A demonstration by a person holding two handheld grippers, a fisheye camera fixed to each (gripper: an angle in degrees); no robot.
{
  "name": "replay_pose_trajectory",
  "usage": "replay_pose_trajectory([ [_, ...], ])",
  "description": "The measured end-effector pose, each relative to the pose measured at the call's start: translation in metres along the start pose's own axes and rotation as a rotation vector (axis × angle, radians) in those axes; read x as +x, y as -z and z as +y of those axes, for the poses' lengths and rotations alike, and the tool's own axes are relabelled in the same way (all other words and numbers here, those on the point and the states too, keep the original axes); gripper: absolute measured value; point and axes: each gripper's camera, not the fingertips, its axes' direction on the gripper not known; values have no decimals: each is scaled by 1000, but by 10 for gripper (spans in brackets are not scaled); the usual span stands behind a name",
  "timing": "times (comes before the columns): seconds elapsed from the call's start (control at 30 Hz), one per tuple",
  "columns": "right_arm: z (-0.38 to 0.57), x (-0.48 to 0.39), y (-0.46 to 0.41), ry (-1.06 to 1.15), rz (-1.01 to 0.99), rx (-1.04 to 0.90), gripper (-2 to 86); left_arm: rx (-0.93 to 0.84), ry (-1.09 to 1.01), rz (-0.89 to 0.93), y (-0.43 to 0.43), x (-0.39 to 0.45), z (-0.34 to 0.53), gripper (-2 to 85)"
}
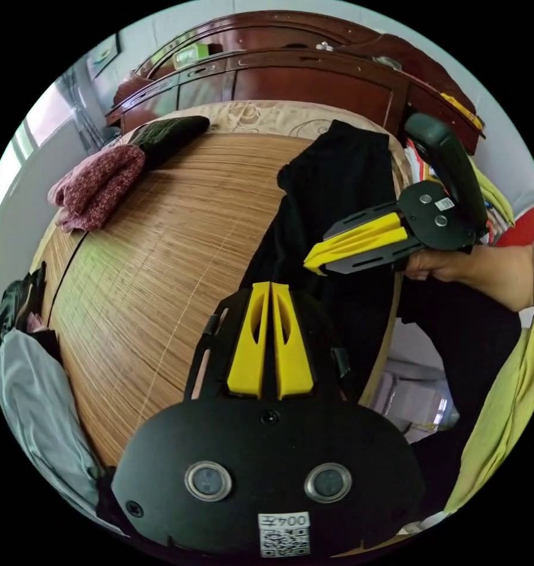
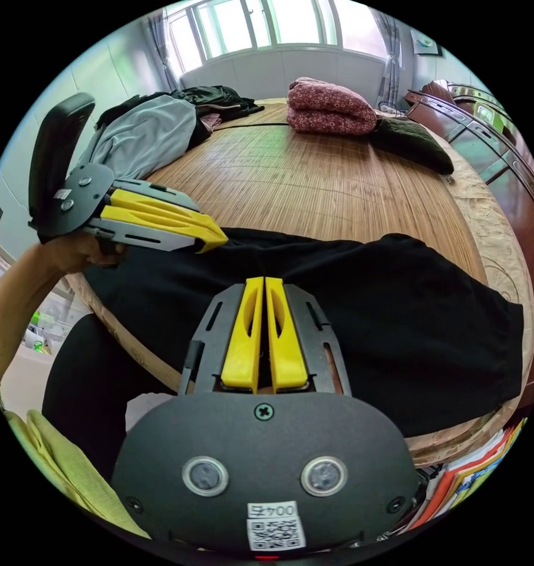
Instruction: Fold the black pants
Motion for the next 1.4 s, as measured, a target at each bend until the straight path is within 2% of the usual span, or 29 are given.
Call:
replay_pose_trajectory([
  [0.17, -4, 2, -4, 7, 3, 0, -7, 4, -34, 120, -6, -22, -14, 37],
  [0.3, -7, 8, -8, -3, -15, 1, -7, 4, -15, 141, -12, -38, -19, 56],
  [0.53, -10, 18, -13, -6, -19, -4, -7, -41, 56, 270, -34, -73, -31, 19],
  [0.8, -6, 48, -1, -91, -55, 115, -7, -9, 144, 194, -15, -110, -43, 5],
  [0.97, -5, 78, -17, -210, -145, 16, -7, -130, 254, 219, -45, -137, -40, 6],
  [1.1, -2, 95, -23, -237, -193, 3, -7, -76, 353, 294, -42, -154, -31, 9],
  [1.23, 0, 108, -25, -254, -227, 5, -7, 118, 495, 416, -11, -182, -5, 8],
  [1.3, 2, 114, -26, -263, -242, 6, -7, 181, 514, 413, 4, -188, 9, 6],
  [1.4, 4, 123, -27, -281, -265, 7, -7, 112, 394, 307, 17, -177, 23, 5],
])
